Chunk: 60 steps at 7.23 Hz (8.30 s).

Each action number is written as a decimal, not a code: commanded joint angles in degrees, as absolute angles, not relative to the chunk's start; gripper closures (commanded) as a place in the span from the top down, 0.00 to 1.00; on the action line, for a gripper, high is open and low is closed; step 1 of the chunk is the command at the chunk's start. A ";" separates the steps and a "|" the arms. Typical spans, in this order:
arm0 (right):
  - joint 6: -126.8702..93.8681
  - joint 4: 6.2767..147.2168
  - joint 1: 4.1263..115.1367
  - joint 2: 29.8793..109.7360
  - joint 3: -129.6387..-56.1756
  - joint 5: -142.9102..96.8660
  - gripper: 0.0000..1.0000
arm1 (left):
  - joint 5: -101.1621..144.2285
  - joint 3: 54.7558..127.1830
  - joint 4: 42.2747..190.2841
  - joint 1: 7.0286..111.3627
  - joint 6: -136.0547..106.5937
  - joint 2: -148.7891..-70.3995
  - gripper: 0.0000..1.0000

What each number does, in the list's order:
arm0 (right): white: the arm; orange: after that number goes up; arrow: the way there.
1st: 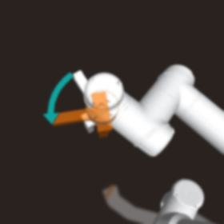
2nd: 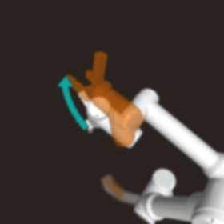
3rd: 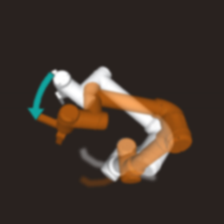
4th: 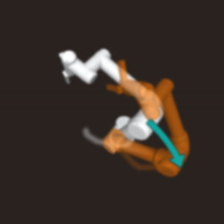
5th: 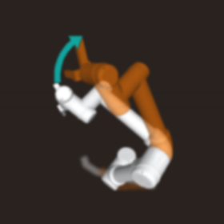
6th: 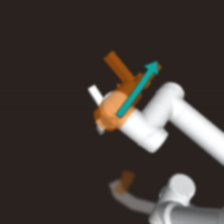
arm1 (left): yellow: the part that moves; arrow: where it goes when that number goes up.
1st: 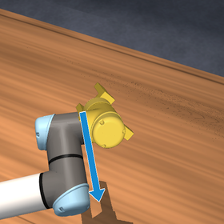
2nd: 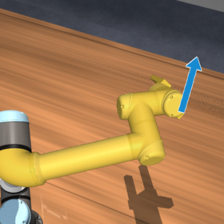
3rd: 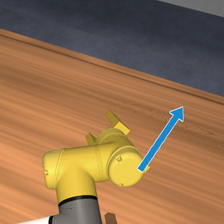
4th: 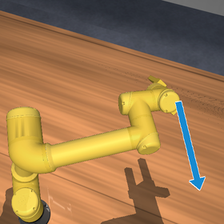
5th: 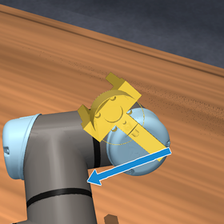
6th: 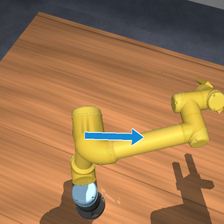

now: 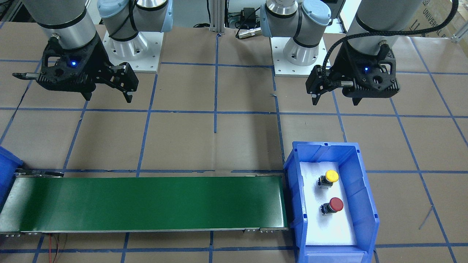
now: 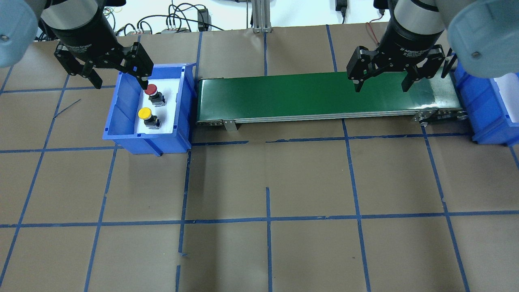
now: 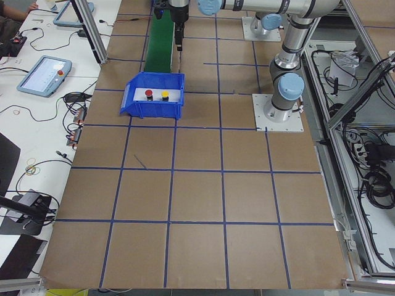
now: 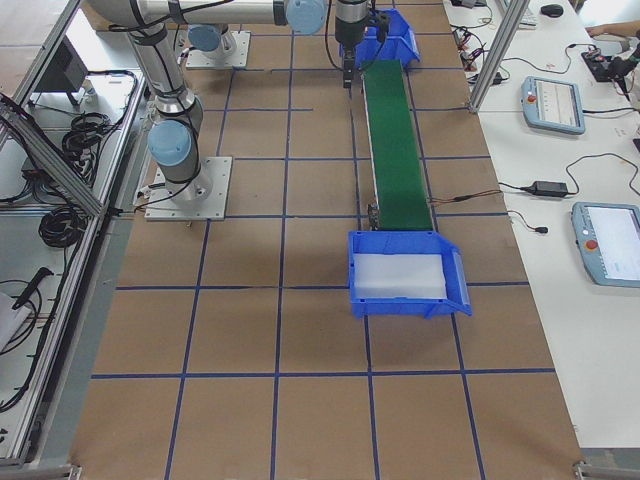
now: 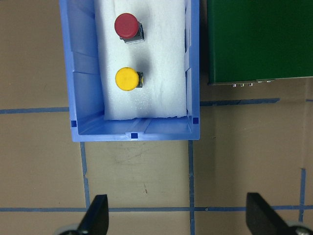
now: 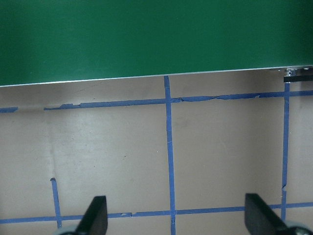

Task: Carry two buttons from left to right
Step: 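Move the left gripper over the yellow button in the blue bin, then lower the open left gripper down onto the yellow button, then close the left gripper on the yellow button and lift it, then carry the yellow button to the green belt and lower it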

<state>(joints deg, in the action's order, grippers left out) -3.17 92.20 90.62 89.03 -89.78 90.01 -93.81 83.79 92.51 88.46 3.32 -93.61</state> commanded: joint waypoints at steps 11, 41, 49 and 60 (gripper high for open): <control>-2.90 92.20 90.62 89.03 -89.74 90.09 1.00 | -89.23 84.99 76.65 79.01 10.21 -107.81 0.98; -2.81 92.20 90.62 89.12 -89.91 90.26 1.00 | -87.56 78.76 87.22 88.76 -5.08 -102.46 0.20; -2.47 92.20 90.62 89.30 -90.35 90.35 1.00 | -84.29 78.66 70.42 97.12 -16.26 -117.59 0.16; -2.20 91.41 90.62 89.30 -90.88 90.70 1.00 | -82.27 78.22 65.92 97.21 -16.43 -120.85 0.92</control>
<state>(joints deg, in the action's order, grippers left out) -2.21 91.86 90.69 89.30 -91.01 90.68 -82.25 78.23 65.92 97.21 -16.37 -120.82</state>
